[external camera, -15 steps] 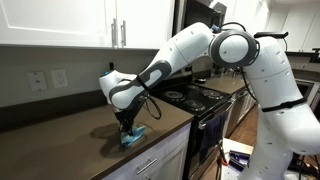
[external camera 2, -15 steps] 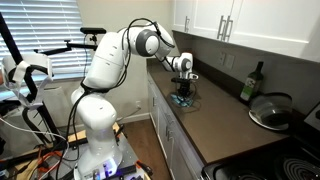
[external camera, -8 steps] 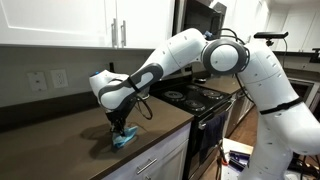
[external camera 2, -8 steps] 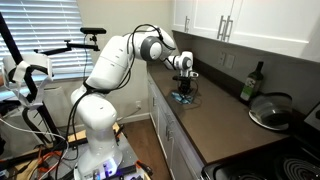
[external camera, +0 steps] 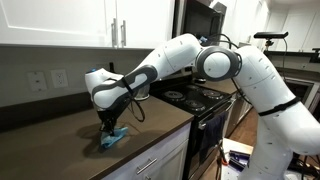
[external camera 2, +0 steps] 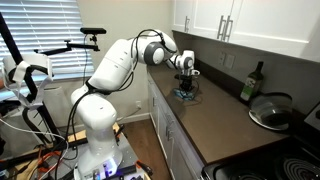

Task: Use the cloth to wipe the counter

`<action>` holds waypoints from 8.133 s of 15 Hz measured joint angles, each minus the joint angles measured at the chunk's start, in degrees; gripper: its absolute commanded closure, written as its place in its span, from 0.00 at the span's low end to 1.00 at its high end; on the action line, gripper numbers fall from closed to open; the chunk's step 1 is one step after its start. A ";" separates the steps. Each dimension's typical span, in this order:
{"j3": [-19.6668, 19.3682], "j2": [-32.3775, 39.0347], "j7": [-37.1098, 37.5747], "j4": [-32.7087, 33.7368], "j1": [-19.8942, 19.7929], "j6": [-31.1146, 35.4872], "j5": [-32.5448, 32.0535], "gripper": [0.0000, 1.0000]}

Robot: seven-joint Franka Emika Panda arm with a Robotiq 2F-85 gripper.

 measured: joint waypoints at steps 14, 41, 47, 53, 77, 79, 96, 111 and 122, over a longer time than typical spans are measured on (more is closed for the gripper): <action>-7.75 5.95 4.24 5.96 0.24 15.65 -1.55 0.96; -18.58 -0.53 19.55 -4.39 -10.44 3.92 1.76 0.97; -17.22 -5.59 19.55 -11.76 -10.33 1.17 1.76 0.97; -14.47 -9.67 19.45 -17.64 -10.02 0.84 1.75 0.97; -2.11 -11.63 1.54 -19.04 -5.40 -3.20 1.57 0.97; -1.43 -11.34 0.11 -18.55 -4.68 -3.07 1.38 0.97; -0.95 -4.30 -3.26 -7.35 -0.88 1.42 -0.23 0.97; -12.03 1.37 7.37 -1.08 -6.95 11.21 -0.15 0.97; -20.09 0.57 17.64 -3.84 -8.19 6.31 -0.34 0.97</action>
